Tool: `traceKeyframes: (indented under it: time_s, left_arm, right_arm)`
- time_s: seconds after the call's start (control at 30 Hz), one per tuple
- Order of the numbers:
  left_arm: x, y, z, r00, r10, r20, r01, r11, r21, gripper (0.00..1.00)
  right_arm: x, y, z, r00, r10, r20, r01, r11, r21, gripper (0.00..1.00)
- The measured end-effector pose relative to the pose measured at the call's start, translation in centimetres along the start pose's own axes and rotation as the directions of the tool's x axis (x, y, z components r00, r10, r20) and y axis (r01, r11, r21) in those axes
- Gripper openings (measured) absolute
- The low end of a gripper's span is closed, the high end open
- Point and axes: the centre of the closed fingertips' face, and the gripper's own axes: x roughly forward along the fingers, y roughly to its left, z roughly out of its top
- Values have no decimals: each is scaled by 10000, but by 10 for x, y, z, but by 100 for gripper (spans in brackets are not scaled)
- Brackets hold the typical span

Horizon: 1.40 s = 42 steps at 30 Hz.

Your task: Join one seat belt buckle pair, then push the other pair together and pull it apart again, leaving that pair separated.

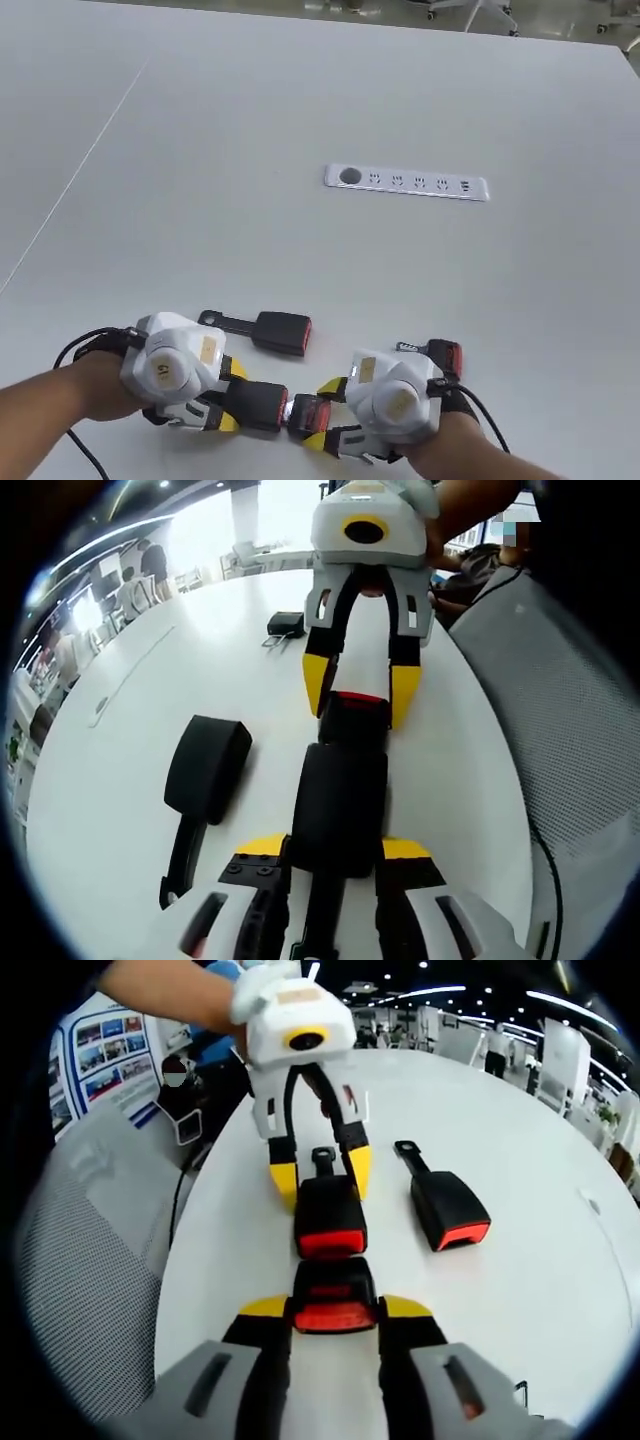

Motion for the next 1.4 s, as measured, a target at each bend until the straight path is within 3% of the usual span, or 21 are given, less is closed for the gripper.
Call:
traceKeyframes:
  time_s: [0.17, 0.23, 0.27, 0.37, 0.4, 0.47, 0.57, 0.67, 0.8, 0.9, 0.97, 1.13, 1.4]
  left_arm:
    - [2, -1, 3, 9992, 51, -386, -51, 10000, -2, 34]
    - [1, 3, 4, 9963, 509, -688, -513, 9987, -41, 36]
    - [0, 4, 7, 9956, 704, -618, -715, 9973, -158, 40]
    - [-8, 2, 31, 9942, 858, 648, -783, 9908, -1108, 50]
    - [-10, 2, 32, 9933, 903, 726, -807, 9888, -1256, 54]
    - [-16, 5, 35, 9887, 1199, 899, -1083, 9863, -1248, 59]
    - [-23, 10, 30, 9842, 1576, 804, -1464, 9807, -1299, 66]
    - [-30, 16, 30, 9810, 1734, 870, -1587, 9752, -1541, 71]
    - [-42, 24, 37, 9742, 1998, 1046, -1847, 9730, -1383, 74]
    - [-51, 34, 40, 9678, 2215, 1193, -2037, 9682, -1450, 76]
    - [-56, 41, 40, 9649, 2336, 1198, -2165, 9661, -1405, 76]
    - [-63, 58, 38, 9629, 2479, 1071, -2337, 9637, -1294, 76]
    - [-59, 83, 42, 9688, 2320, 872, -2239, 9701, -934, 76]
  right_arm:
    - [-1, -2, 2, 9988, -471, -113, 463, 9971, -597, 37]
    - [-3, 1, 6, 9989, -466, 18, 466, 9987, -222, 45]
    - [-6, 0, 8, 9982, -587, 140, 589, 9982, -124, 52]
    - [-20, -4, 12, 9932, -999, 599, 964, 9935, 599, 72]
    - [-22, -4, 11, 9925, -1050, 627, 1008, 9927, 663, 75]
    - [-32, -5, 3, 9910, -1192, 613, 1152, 9913, 644, 76]
    - [-44, -5, -5, 9873, -1451, 640, 1411, 9880, 635, 77]
    - [-56, -9, -15, 9858, -1568, 605, 1511, 9845, 894, 78]
    - [-72, -22, -23, 9791, -1945, 595, 1851, 9734, 1352, 79]
    - [-86, -32, -22, 9719, -2168, 914, 2018, 9679, 1495, 79]
    - [-93, -41, -27, 9711, -2259, 777, 2128, 9659, 1477, 80]
    - [-111, -60, -38, 9706, -2300, 716, 2165, 9633, 1588, 80]
    - [-126, -83, -56, 9754, -2133, 559, 2008, 9640, 1744, 80]
